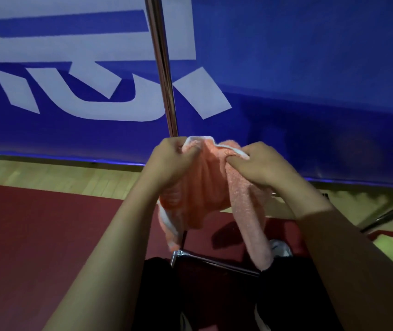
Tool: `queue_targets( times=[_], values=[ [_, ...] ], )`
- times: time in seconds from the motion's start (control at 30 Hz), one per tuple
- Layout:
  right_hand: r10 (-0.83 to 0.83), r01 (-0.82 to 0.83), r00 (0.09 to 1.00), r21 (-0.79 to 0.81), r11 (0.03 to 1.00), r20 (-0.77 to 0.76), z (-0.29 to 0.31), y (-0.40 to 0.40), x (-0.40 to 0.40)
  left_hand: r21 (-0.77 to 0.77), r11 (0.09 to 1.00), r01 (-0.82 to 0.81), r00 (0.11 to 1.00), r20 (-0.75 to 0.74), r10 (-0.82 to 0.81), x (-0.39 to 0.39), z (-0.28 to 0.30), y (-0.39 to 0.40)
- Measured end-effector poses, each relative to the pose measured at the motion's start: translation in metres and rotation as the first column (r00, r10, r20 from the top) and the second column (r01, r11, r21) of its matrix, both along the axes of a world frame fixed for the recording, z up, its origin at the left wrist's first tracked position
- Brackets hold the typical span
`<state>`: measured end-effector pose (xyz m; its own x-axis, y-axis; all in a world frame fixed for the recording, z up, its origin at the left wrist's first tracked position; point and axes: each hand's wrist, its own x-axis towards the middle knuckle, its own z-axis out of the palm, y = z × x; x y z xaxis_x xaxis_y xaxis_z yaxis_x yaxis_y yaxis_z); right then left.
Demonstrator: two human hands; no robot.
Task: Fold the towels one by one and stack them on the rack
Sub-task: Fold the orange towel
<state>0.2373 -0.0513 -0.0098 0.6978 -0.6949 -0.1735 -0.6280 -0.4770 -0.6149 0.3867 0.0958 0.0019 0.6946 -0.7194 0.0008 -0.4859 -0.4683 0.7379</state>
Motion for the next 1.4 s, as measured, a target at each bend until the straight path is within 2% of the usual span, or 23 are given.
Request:
queue_targets(
  times=[0.13,0.27,0.33,0.47,0.57,0.63,0.73,0.8,0.93,1.0,1.07,1.13,1.27,1.4],
  values=[
    [0.038,-0.040,0.983,0.008,0.999,0.178,0.003,0.008,0.002,0.019,0.997,0.072,0.989,-0.127,-0.069,-0.015,-0.003,-0.012],
    [0.118,-0.119,0.969,-0.007,0.993,0.217,0.002,0.013,0.004,0.037,0.992,0.117,0.954,-0.282,-0.102,-0.022,-0.007,-0.018],
    [0.091,-0.094,0.969,0.002,0.996,0.229,0.002,0.014,0.005,0.074,0.981,0.178,0.956,-0.249,-0.154,-0.028,-0.006,-0.020],
    [-0.092,0.068,0.956,0.095,0.993,0.277,0.002,0.013,0.008,0.117,0.960,0.256,0.959,-0.156,-0.236,-0.036,-0.002,-0.019],
    [-0.161,0.079,0.937,0.261,0.962,0.309,0.002,0.014,0.008,0.124,0.945,0.303,0.953,-0.053,-0.298,-0.037,-0.004,-0.017],
    [-0.142,0.032,0.940,0.336,0.941,0.309,0.007,0.018,0.009,0.119,0.943,0.311,0.949,0.010,-0.315,-0.036,-0.006,-0.015],
    [-0.025,-0.089,0.950,0.347,0.933,0.311,0.011,0.025,0.011,0.097,0.957,0.272,0.961,0.010,-0.275,-0.036,-0.005,-0.012],
    [0.021,-0.137,0.945,0.340,0.930,0.326,0.010,0.028,0.013,0.099,0.972,0.214,0.969,0.100,-0.224,-0.035,-0.006,-0.013],
    [-0.013,-0.172,0.906,0.396,0.902,0.423,0.011,0.029,0.016,-0.024,0.996,0.080,0.985,0.157,-0.075,-0.027,-0.005,-0.015],
    [-0.028,-0.194,0.886,0.425,0.884,0.462,0.012,0.027,0.016,-0.105,0.994,0.001,0.991,0.132,0.013,-0.025,0.002,-0.014],
    [-0.010,-0.222,0.880,0.429,0.876,0.475,0.013,0.023,0.015,-0.202,0.977,-0.063,0.996,0.044,0.074,-0.019,0.003,-0.013],
    [0.066,-0.236,0.901,0.356,0.904,0.429,0.012,0.021,0.011,-0.270,0.953,-0.138,0.990,-0.047,0.131,-0.016,0.005,-0.012],
    [0.263,-0.285,0.951,0.137,0.949,0.160,-0.003,0.023,0.010,-0.335,0.918,-0.212,0.974,-0.147,0.171,-0.015,0.014,-0.011],
    [0.265,-0.265,0.964,-0.008,0.964,-0.012,-0.014,0.027,0.017,-0.353,0.906,-0.235,0.963,-0.214,0.167,-0.017,0.016,-0.013]
  ],
)
